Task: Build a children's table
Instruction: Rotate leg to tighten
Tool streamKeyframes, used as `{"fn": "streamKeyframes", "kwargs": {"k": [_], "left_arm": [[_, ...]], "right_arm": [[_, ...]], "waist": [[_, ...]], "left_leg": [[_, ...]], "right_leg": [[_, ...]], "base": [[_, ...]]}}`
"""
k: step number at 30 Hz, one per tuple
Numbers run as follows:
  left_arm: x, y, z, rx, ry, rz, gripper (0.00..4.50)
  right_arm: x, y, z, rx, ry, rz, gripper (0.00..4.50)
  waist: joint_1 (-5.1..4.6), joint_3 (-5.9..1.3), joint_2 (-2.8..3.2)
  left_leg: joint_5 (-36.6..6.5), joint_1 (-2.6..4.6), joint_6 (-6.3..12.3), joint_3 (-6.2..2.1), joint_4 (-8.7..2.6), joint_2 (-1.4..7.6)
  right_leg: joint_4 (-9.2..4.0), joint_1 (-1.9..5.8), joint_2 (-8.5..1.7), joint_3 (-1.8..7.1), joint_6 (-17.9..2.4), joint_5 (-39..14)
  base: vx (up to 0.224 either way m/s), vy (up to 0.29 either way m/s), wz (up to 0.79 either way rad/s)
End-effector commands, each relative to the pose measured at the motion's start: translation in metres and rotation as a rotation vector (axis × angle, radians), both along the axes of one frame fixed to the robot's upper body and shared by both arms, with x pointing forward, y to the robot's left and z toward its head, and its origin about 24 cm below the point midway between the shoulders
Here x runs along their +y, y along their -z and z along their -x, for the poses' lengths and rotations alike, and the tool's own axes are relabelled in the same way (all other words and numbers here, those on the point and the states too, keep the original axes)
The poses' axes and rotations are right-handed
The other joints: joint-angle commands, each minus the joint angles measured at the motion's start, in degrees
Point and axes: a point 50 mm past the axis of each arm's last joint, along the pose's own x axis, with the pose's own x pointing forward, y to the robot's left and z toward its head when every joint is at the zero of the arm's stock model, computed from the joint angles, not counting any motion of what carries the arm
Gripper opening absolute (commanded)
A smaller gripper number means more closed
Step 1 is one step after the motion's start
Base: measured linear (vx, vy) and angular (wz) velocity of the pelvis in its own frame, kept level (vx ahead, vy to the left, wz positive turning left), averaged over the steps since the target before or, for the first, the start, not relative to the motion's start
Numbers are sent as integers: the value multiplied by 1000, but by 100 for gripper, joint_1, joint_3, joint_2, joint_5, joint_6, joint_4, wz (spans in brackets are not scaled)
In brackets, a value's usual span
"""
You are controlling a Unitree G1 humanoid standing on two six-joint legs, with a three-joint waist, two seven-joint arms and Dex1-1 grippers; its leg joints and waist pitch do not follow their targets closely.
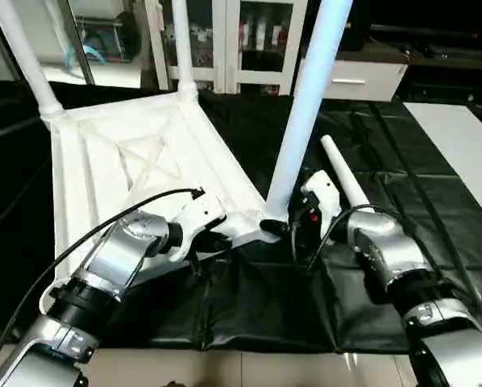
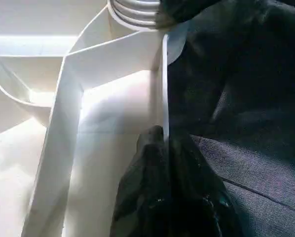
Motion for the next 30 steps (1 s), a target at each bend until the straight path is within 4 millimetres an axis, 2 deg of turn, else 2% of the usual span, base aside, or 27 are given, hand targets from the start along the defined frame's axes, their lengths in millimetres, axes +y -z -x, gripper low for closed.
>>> {"fn": "streamKeyframes", "kwargs": {"k": [1,6,8,12,18,25,27,28,30], "left_arm": [[0,28,17,148,42,-62,0],[1,28,18,146,39,-69,0],[1,27,18,146,37,-71,0],[1,28,18,150,36,-66,0],[1,29,19,155,36,-67,0],[3,29,20,156,28,-69,0],[4,29,20,154,22,-68,0],[4,29,19,153,20,-67,0],[3,28,19,149,9,-59,0]], "right_arm": [[0,-7,-5,-33,-2,1,412],[1,-7,-7,-19,-22,-5,396],[1,-6,-7,-15,-26,-5,368],[-1,-3,-7,-7,-28,3,336],[-2,-2,-7,-6,-37,10,288],[-2,0,-8,-2,-40,18,270],[-4,4,-10,4,49,14,270],[-4,5,-11,3,83,11,270],[-4,10,-13,8,184,2,270]], "waist": [[-1,-329,44],[3,-363,35],[5,-362,34],[7,-353,24],[6,-357,24],[10,-361,1],[7,-356,-29],[5,-342,-7],[-19,-324,-9]], "left_leg": [[-1180,23,174,-59,-365,253],[-787,-4,312,-50,-328,240],[-764,-9,359,-45,-320,238],[-886,0,345,-46,-327,245],[-873,-2,337,-51,-327,247],[-799,-2,386,-47,-318,246],[-812,-5,382,-44,-320,248],[-880,-8,347,-54,-335,248],[-1105,1,238,-61,-355,252]], "right_leg": [[-376,293,-375,324,-1271,-1327],[-286,332,-366,319,-1472,-630],[-283,338,-370,318,-1508,-585],[-310,333,-379,316,-1468,-846],[-305,333,-378,314,-1456,-876],[-290,330,-378,314,-1490,-815],[-297,330,-379,316,-1468,-878],[-309,326,-388,316,-1436,-1017],[-346,307,-389,319,-1341,-1330]], "base": [[0,0,0],[0,0,0],[0,0,0],[0,0,0],[0,0,0],[0,0,0],[0,0,0],[0,0,0],[0,0,0]]}}
